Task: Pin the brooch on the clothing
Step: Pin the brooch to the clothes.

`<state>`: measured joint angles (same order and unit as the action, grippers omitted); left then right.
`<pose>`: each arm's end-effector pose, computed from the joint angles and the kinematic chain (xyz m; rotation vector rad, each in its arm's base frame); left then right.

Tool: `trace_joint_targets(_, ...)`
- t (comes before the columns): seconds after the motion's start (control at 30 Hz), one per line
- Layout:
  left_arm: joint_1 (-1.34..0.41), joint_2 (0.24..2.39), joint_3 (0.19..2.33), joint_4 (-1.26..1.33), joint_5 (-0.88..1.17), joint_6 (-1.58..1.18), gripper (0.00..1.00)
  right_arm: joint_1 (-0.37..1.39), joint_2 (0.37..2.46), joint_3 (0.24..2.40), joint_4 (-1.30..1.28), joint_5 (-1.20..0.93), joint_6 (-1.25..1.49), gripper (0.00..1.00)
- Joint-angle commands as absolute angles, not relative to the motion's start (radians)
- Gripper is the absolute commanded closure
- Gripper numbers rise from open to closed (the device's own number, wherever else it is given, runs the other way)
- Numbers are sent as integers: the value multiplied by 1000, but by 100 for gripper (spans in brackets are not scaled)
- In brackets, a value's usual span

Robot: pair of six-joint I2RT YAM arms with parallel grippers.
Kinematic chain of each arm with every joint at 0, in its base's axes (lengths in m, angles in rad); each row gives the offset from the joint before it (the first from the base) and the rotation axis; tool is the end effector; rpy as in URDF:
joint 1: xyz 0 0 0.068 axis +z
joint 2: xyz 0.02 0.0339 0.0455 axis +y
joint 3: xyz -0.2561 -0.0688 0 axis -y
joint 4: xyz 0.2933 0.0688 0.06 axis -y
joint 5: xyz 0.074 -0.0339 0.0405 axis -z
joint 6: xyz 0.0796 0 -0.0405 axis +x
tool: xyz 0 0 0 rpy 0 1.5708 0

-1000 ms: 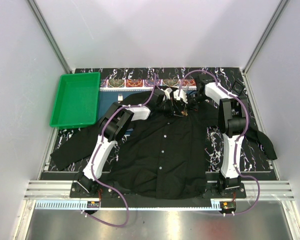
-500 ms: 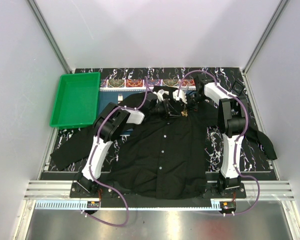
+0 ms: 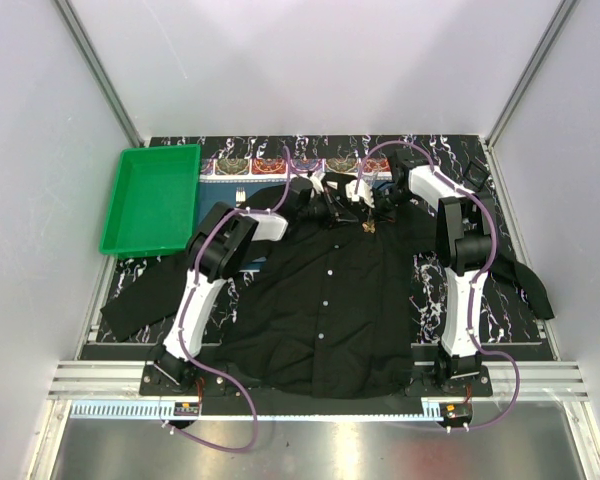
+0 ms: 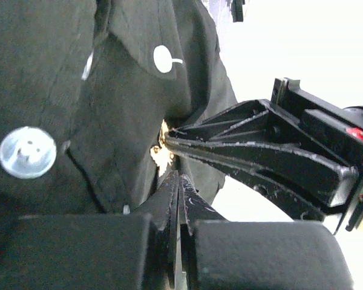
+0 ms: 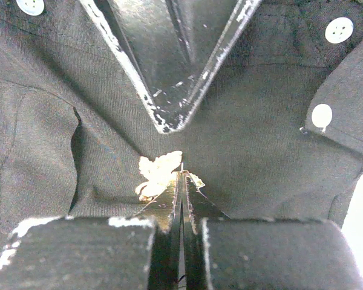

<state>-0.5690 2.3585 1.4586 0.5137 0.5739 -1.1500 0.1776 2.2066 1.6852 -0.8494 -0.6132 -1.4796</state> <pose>0.4496 -0.3388 0.0487 -0.2173 2.2927 -1.5865 0.4682 0.1306 0.0892 -1.9511 1.6786 0.4914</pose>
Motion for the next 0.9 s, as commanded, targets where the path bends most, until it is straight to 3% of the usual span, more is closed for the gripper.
trace_joint_targets(0.0,-583,2391,1558,417,543,-1100,100,192,2218,1638,-859,-592,-1509,100)
trace_joint_targets(0.87,-607,2462,1690,305,523,-1065,100,193,2189,1605,-838,-604,-1554,100)
